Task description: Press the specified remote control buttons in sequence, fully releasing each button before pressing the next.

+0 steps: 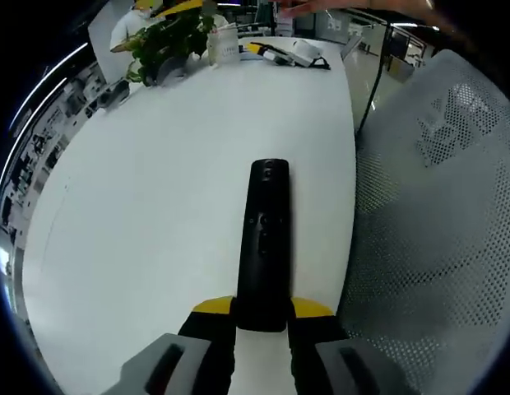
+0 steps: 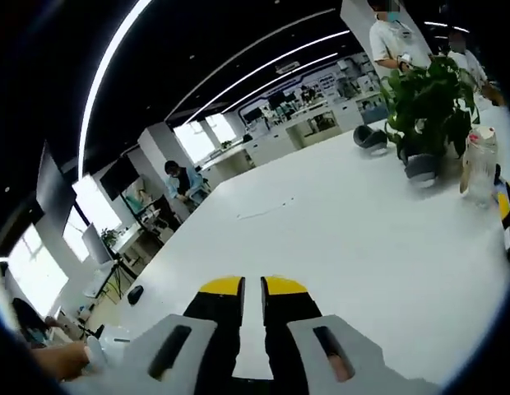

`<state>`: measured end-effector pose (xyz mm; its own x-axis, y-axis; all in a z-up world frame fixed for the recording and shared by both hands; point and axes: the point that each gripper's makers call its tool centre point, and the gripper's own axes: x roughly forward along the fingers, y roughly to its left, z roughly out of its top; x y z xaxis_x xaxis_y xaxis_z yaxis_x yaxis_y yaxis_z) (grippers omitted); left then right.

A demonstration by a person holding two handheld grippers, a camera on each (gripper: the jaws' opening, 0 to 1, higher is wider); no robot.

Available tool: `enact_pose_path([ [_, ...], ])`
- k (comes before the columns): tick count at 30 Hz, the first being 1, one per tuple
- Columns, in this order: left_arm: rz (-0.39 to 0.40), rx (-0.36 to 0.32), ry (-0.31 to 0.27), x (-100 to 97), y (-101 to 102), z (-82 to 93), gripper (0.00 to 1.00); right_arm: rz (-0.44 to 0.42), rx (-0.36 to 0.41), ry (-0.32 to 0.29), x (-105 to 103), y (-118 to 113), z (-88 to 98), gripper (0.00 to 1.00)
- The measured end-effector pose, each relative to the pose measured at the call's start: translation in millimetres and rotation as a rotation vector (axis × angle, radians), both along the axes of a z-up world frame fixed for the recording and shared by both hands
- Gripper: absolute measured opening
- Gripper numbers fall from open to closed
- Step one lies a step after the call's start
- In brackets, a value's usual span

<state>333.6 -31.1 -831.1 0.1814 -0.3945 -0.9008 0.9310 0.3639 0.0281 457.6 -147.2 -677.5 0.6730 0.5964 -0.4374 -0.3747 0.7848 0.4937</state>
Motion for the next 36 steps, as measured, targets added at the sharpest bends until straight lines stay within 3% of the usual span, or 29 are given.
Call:
enact_pose_path([
  [8,-0.011,-0.021,-0.013,-0.1,-1.4,0.5,0.24,0.04,-0.047,0.12,-26.3,0.8,-54.8,0.0],
  [11,-0.021,-0.033,-0.012,0.6,-1.6,0.5,0.24,0.064,0.019,0.128,-24.0,9.5,-45.1,0.0],
  [22,-0.044,-0.035,-0.013,0.2,-2.2,1.0,0.24,0.111,-0.009,0.254,-40.6,17.7,-65.4,0.0],
  [27,-0.053,-0.035,-0.013,0.3,-2.3,1.0,0.24,0.139,-0.123,0.423,-60.7,14.9,-95.8,0.0],
  [31,-0.059,-0.035,-0.007,0.4,-2.5,0.9,0.24,0.157,-0.11,0.539,-72.8,20.5,-108.0,0.0],
  [36,-0.069,-0.033,-0.002,0.4,-2.8,0.8,0.24,0.145,-0.184,0.656,-85.0,11.3,-130.4,0.0],
])
